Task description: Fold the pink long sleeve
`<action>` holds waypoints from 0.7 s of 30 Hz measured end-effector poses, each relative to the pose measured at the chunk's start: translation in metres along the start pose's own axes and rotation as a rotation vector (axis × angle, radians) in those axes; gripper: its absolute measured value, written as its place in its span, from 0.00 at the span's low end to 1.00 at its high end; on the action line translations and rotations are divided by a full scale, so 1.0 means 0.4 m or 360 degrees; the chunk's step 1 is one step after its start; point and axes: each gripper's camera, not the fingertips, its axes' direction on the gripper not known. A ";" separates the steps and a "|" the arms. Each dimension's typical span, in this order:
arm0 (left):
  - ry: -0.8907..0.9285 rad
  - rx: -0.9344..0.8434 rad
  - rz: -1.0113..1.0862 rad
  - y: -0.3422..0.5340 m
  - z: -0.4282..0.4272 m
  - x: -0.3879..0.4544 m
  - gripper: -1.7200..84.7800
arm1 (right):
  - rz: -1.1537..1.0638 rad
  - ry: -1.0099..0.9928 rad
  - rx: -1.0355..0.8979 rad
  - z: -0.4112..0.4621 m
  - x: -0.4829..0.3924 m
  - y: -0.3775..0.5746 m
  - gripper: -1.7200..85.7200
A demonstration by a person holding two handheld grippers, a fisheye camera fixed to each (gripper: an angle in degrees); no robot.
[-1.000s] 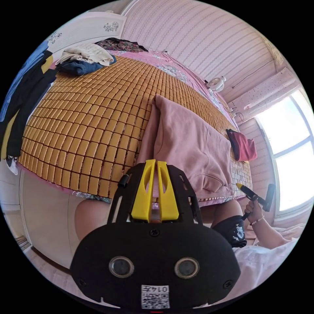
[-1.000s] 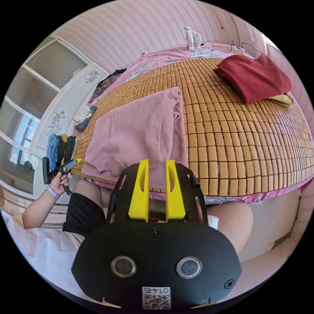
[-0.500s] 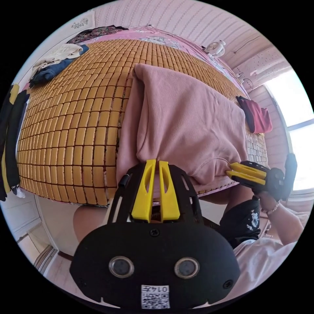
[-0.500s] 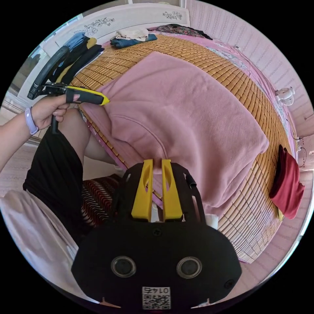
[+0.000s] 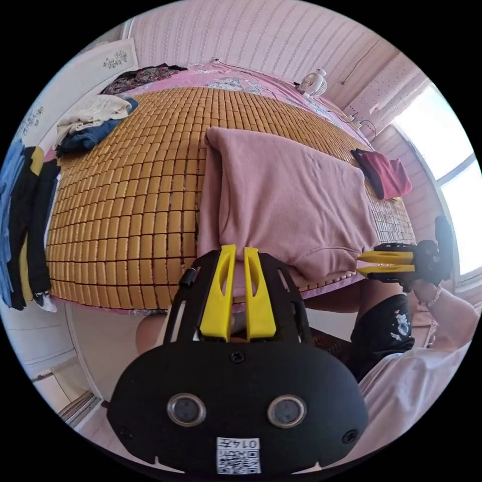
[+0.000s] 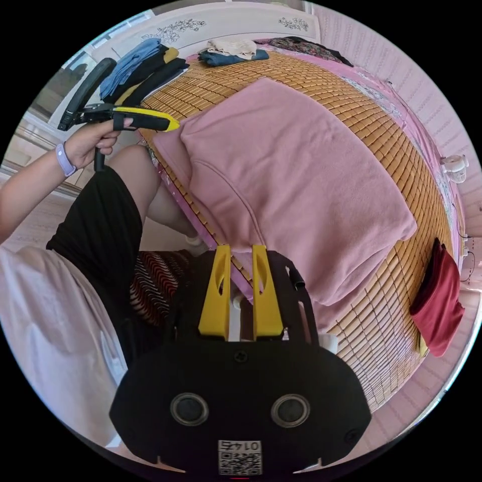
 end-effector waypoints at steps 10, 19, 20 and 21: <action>0.0155 0.0098 0.0613 -0.004 0.098 0.424 0.01 | 0.0063 0.0013 -0.0033 -0.038 0.067 -0.159 0.02; 0.0026 -0.0076 0.0894 0.121 0.236 0.508 0.01 | 0.0004 0.0202 -0.0200 -0.034 0.159 -0.486 0.02; 0.0020 -0.0070 0.0898 0.127 0.237 0.510 0.01 | 0.0028 0.0244 -0.0246 -0.024 0.175 -0.526 0.02; 0.0007 -0.0056 0.0904 0.138 0.238 0.514 0.01 | 0.0067 0.0317 -0.0315 -0.008 0.192 -0.561 0.02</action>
